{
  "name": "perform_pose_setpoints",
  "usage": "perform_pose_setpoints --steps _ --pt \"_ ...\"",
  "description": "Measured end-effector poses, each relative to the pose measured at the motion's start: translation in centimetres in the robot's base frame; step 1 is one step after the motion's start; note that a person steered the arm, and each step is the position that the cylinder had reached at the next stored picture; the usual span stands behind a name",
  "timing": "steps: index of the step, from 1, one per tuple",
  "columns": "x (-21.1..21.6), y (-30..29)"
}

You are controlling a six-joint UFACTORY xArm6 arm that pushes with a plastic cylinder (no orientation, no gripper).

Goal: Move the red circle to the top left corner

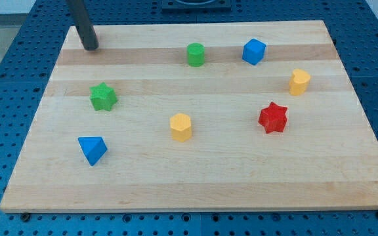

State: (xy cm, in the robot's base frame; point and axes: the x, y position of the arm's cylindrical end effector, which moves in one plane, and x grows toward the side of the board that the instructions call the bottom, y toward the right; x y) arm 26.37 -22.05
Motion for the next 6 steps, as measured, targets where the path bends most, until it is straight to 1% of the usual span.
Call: perform_pose_setpoints --steps 1,2,4,5,6 --pt "-1.1 1.6" --pt "-3.0 1.6" --pt "-3.6 -1.0" --pt "-2.4 -1.0" --pt "3.6 -1.0"
